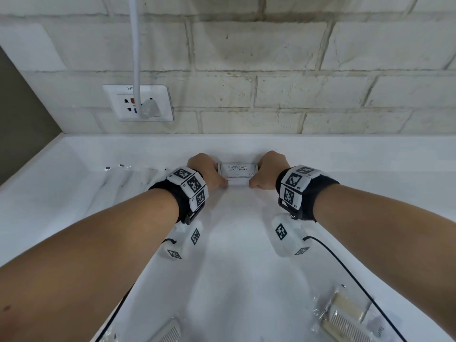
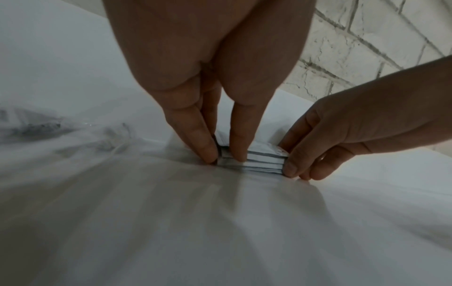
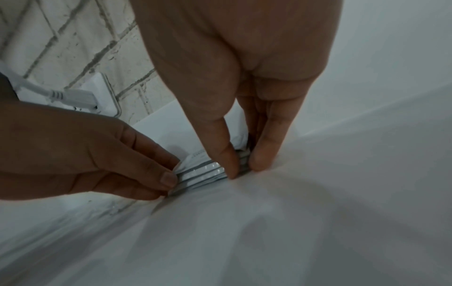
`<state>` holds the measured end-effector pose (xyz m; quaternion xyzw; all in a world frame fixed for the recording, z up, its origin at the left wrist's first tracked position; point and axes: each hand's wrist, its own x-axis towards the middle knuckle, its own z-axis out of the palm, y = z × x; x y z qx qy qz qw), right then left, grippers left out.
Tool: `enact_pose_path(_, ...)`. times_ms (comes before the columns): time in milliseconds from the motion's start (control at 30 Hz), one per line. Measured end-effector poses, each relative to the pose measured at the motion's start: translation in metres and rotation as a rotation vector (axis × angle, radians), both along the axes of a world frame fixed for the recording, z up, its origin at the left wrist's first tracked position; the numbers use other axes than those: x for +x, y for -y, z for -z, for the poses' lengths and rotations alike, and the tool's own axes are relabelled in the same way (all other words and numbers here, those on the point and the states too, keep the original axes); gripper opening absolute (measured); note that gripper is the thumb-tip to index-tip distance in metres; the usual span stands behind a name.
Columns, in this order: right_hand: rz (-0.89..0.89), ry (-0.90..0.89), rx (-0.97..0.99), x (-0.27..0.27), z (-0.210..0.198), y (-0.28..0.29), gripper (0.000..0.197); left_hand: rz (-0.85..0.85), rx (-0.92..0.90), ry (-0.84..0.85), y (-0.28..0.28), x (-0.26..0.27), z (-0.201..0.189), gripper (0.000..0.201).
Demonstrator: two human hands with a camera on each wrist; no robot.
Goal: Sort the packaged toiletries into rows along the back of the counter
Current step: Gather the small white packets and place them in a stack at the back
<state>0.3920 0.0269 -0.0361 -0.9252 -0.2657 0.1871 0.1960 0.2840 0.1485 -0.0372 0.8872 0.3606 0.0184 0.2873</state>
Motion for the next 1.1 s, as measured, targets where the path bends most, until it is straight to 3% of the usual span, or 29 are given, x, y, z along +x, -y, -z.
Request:
enact_pose_path(167,-0.019,0.011,-0.011,-0.001,-0.002,0.000,0.034,0.021,0.045,-0.026,0.005,0.000,-0.002,0.039)
enact_pose_path(333,-0.015,0.035,-0.023,-0.004,-0.004,-0.003,0.033,0.025,0.114,-0.103,0.012,0.006,-0.008,0.025)
enact_pose_path(433,-0.001,0.046,-0.020,-0.003,-0.003,-0.004,0.032,-0.016,0.110,-0.118,0.012,0.009,-0.009,0.033)
enact_pose_path(533,0.007,0.038,-0.024,0.000,0.000,-0.005,0.033,-0.010,0.090,-0.114,0.011,0.010,-0.010,0.022)
enact_pose_path(933,-0.004,0.019,-0.023,0.001,0.001,-0.002,0.033,0.011,-0.009,-0.086,0.004,0.005,-0.007,0.052)
enact_pose_path(1100,-0.034,0.012,-0.055,-0.002,-0.003,-0.003,0.035,0.048,0.060,-0.074,0.004,0.006,-0.005,0.036)
